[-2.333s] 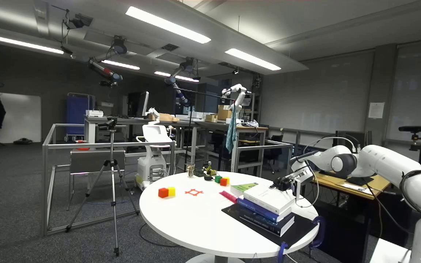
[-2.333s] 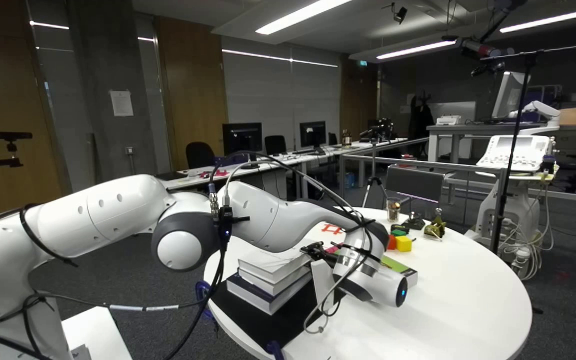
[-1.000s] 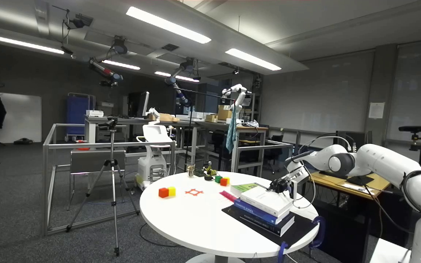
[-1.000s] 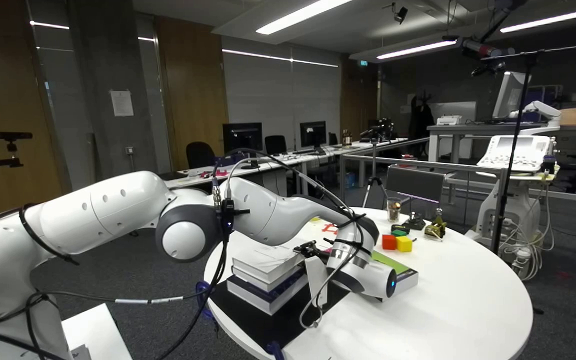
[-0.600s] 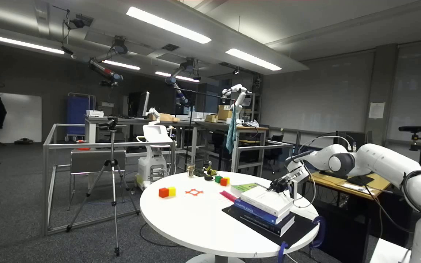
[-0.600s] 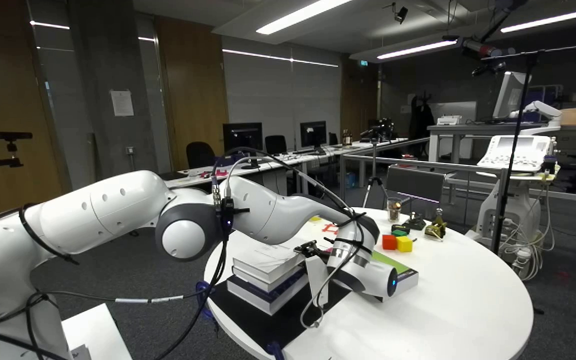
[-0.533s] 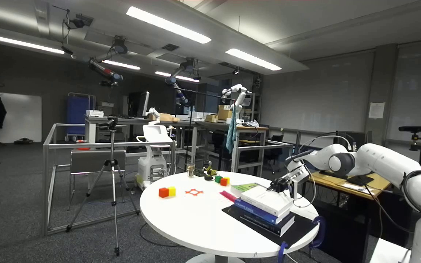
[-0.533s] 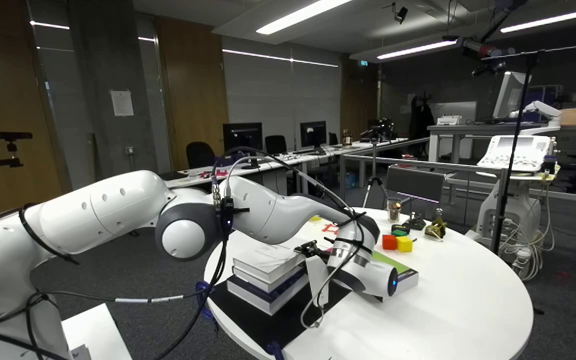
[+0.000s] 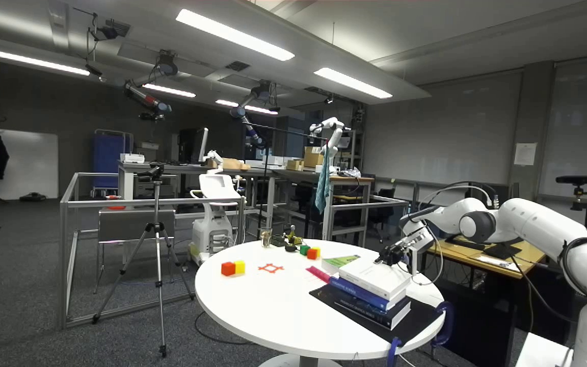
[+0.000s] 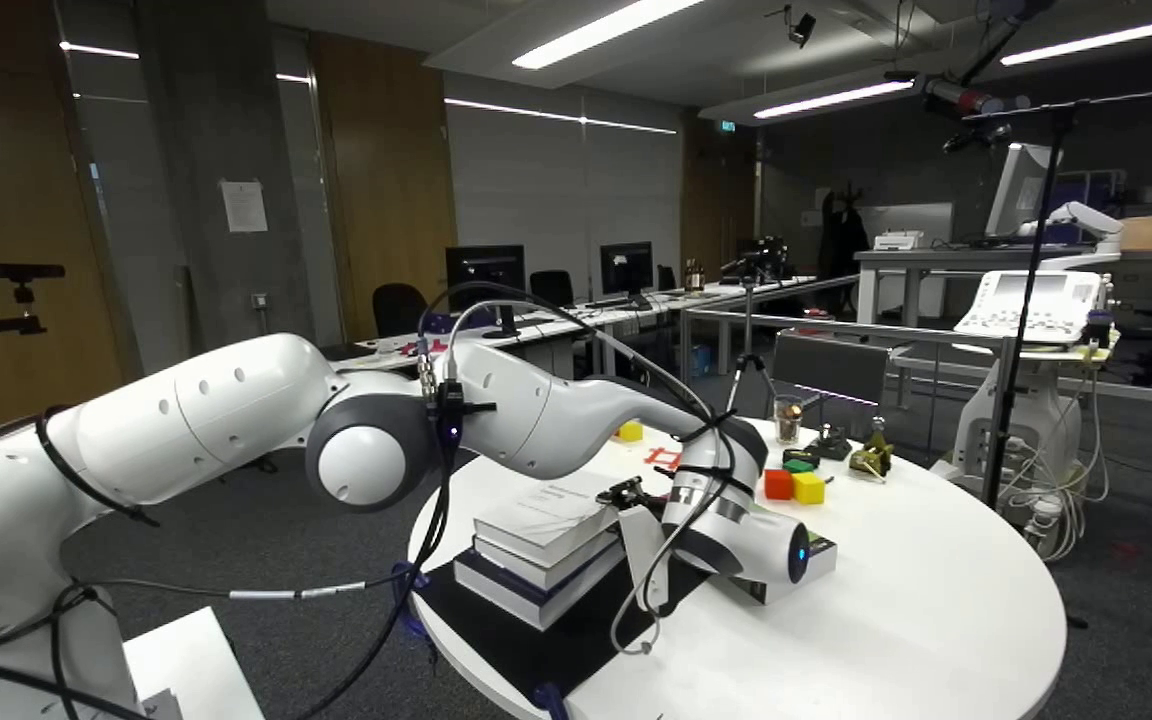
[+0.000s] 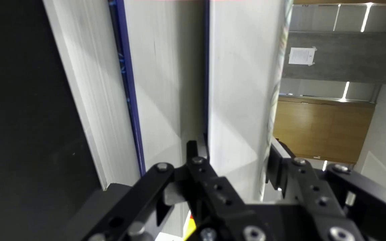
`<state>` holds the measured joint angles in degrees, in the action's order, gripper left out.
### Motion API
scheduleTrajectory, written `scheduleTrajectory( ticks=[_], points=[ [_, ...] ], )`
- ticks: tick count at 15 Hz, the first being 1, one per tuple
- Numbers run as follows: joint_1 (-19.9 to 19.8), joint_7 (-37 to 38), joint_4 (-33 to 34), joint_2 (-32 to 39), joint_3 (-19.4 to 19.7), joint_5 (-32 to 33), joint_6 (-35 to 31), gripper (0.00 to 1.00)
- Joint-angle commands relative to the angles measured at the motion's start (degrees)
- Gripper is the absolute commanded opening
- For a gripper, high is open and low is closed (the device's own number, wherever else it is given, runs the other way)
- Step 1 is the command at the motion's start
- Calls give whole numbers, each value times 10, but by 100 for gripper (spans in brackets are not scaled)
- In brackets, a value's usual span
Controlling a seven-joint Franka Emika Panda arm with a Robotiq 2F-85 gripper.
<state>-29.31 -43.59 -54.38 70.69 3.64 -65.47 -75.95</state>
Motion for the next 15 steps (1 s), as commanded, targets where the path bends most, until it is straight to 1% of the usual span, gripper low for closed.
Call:
scheduleTrajectory(
  ticks=[1,2,3,4,5,6,7,15],
  points=[
    [-1,3,-47,-50,8,-4,-10,27],
    [0,4,-48,-52,10,-5,-11,32],
    [1,4,-50,-54,12,-5,-13,45],
    [2,5,-50,-55,14,-5,-14,51],
    [2,6,-51,-57,16,-5,-14,40],
    [2,6,-50,-57,17,-4,-14,25],
    [2,6,-49,-57,17,-5,-14,16],
    [-6,17,-37,-52,15,-11,-4,16]
  ],
)
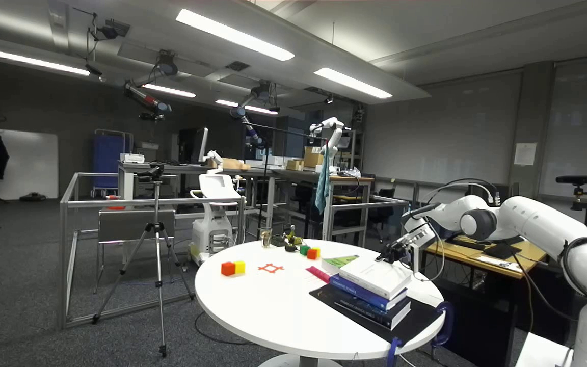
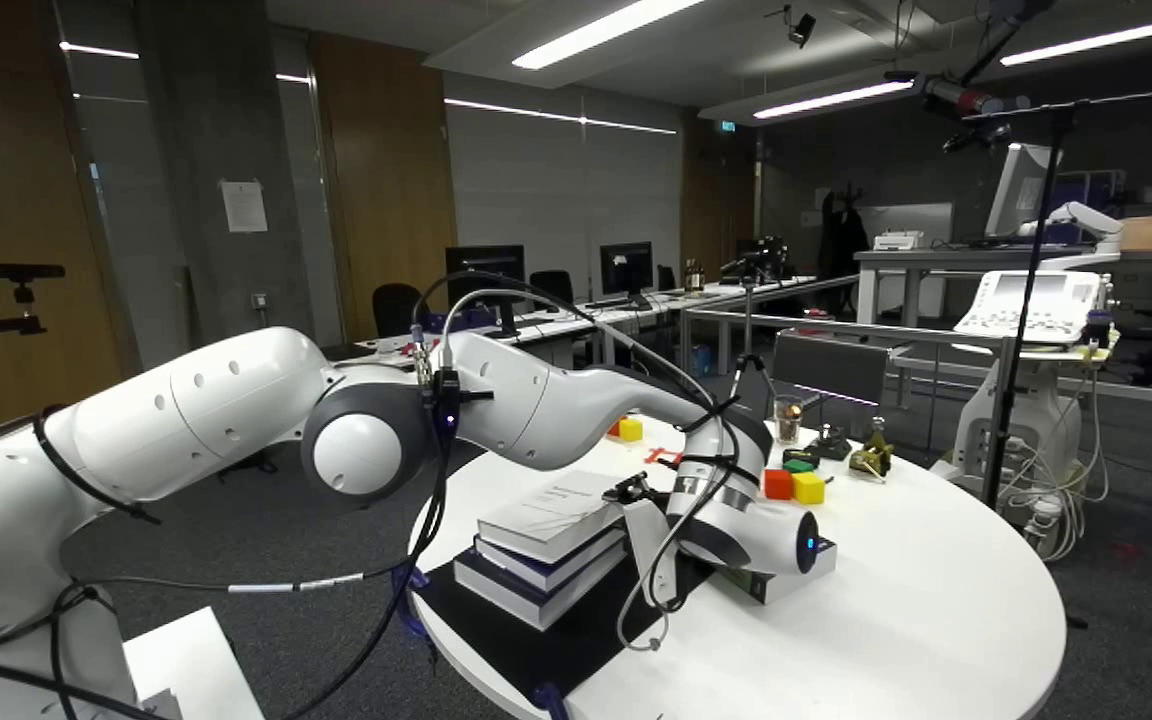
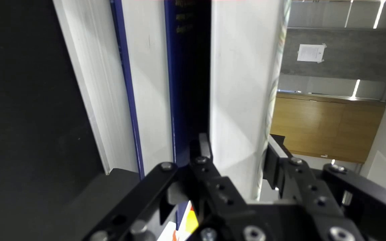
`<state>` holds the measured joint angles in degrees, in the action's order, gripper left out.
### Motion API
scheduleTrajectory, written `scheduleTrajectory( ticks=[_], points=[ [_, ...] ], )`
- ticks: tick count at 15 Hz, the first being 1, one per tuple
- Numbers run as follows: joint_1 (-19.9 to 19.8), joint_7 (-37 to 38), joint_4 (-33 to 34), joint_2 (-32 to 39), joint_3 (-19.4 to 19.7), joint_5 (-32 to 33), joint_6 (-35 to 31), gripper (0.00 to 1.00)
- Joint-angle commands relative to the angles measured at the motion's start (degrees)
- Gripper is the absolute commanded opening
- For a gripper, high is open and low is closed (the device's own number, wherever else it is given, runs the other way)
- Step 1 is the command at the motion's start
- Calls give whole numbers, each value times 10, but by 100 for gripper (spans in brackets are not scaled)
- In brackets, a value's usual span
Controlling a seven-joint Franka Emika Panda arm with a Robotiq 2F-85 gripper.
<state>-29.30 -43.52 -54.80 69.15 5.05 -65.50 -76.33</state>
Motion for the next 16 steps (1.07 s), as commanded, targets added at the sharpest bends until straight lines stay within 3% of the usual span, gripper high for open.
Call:
scheduleTrajectory(
  ticks=[1,8,16],
  points=[
    [-10,20,-29,-34,-2,-14,5,16],
    [-57,53,-8,-39,-3,-28,19,16],
    [-110,118,59,-15,3,-19,38,16]
  ],
)
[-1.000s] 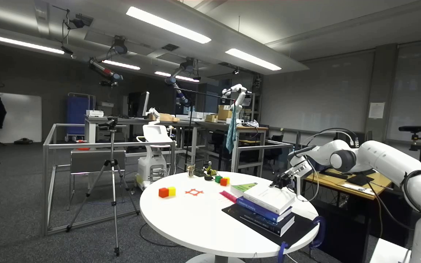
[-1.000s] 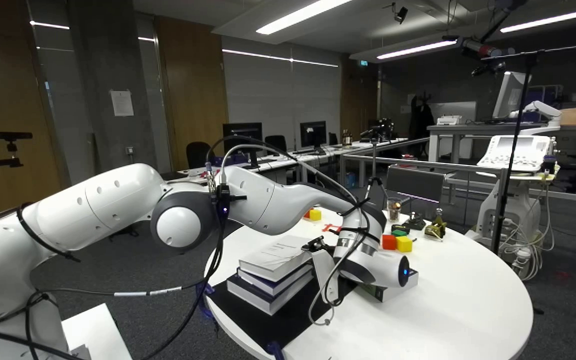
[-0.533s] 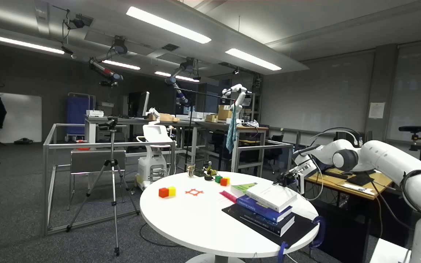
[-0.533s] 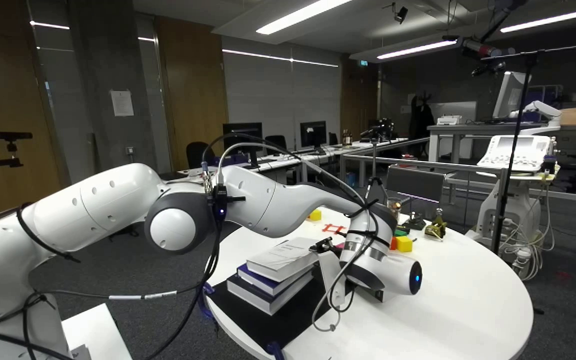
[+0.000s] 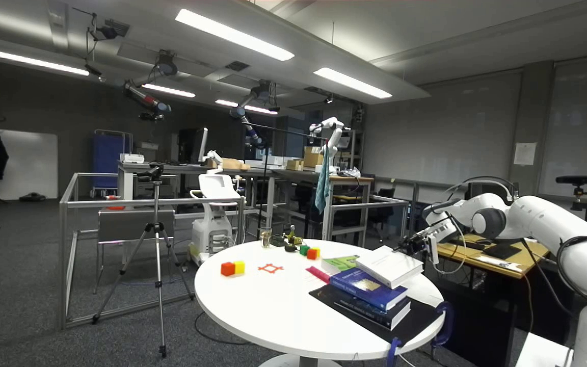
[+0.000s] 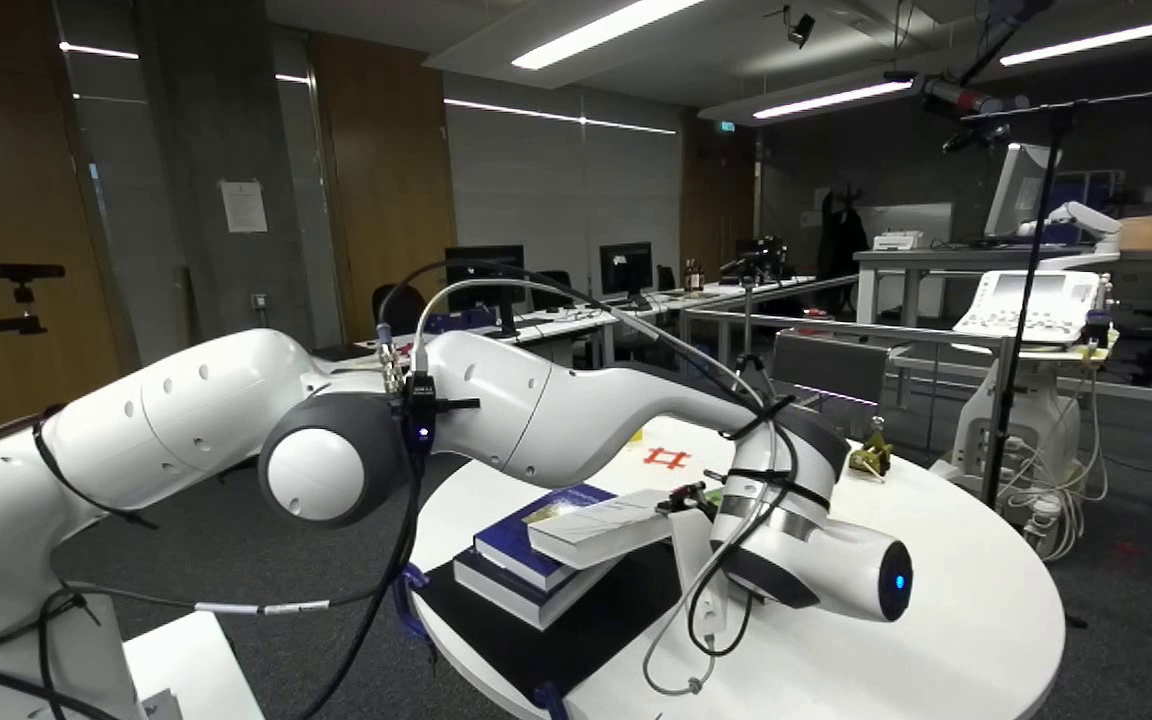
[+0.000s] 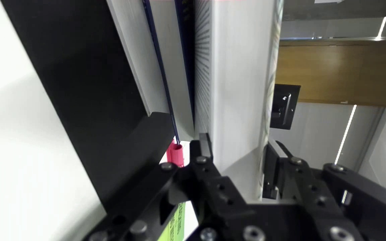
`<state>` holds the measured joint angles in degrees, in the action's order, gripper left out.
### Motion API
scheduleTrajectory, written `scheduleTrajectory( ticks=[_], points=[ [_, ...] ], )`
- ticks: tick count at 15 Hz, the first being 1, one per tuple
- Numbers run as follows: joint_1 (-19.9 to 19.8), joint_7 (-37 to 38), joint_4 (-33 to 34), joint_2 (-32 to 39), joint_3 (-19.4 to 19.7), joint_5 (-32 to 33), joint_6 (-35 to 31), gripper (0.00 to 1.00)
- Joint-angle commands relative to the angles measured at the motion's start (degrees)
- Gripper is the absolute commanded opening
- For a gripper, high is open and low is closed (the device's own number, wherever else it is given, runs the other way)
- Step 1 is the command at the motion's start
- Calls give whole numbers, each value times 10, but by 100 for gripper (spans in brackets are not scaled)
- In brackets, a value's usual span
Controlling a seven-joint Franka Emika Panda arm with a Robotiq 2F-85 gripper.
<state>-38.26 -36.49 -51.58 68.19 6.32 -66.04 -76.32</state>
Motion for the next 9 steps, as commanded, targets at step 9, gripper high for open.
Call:
scheduleTrajectory(
  ticks=[9],
  points=[
    [-49,120,150,53,-27,27,97,16]
  ],
)
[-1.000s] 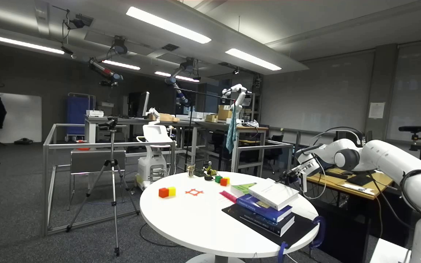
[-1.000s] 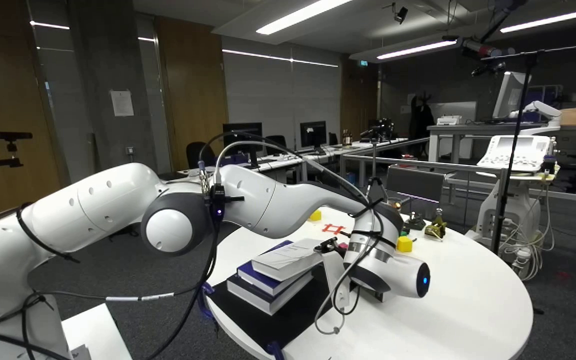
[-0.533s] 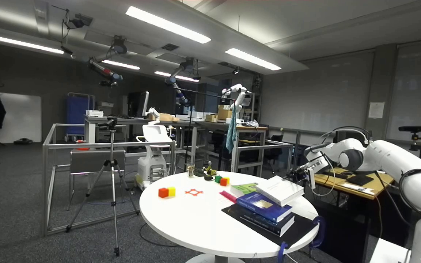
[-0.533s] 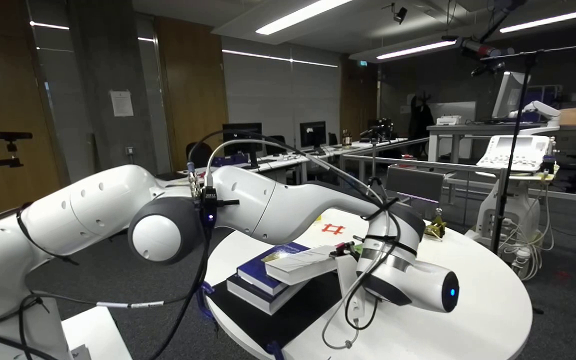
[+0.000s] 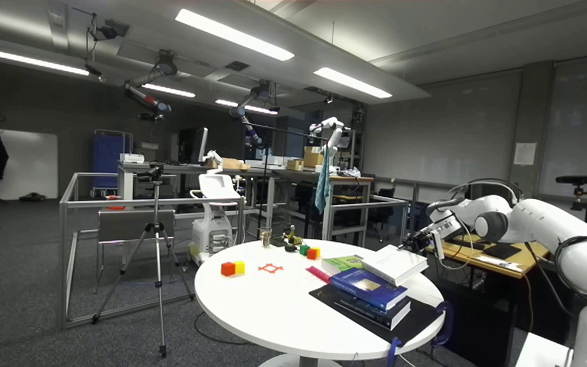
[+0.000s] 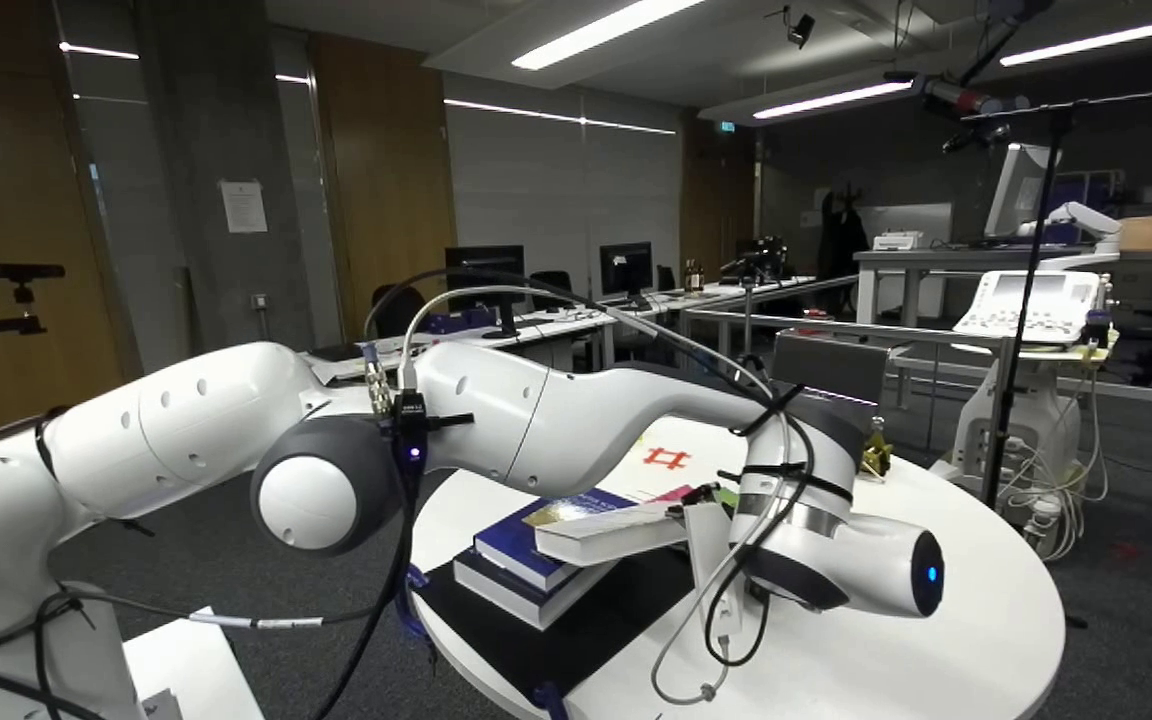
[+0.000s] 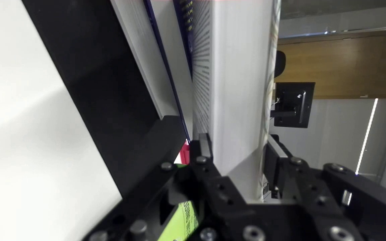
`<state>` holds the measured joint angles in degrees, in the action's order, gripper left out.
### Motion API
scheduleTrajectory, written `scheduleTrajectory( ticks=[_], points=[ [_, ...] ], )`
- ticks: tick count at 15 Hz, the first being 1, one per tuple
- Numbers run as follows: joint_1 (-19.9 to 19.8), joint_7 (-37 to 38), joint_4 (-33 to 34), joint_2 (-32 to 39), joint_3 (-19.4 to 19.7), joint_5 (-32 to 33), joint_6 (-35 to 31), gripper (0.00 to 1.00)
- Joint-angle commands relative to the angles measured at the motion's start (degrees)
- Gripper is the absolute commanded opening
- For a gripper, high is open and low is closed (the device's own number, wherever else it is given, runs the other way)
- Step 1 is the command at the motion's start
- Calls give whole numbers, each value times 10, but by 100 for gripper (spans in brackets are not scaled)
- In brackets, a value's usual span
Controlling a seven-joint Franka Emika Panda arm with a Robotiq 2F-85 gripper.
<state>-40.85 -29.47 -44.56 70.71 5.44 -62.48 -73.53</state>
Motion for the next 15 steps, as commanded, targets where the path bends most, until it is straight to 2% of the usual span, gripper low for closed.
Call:
scheduleTrajectory(
  ticks=[1,3,4,11,15],
  points=[
    [-25,56,96,37,-19,-9,79,16],
    [-30,64,121,52,-21,-11,93,16],
    [-41,66,116,49,-51,14,88,16],
    [-64,87,178,87,-110,52,85,16],
    [-63,86,214,102,-130,77,92,16]
  ],
)
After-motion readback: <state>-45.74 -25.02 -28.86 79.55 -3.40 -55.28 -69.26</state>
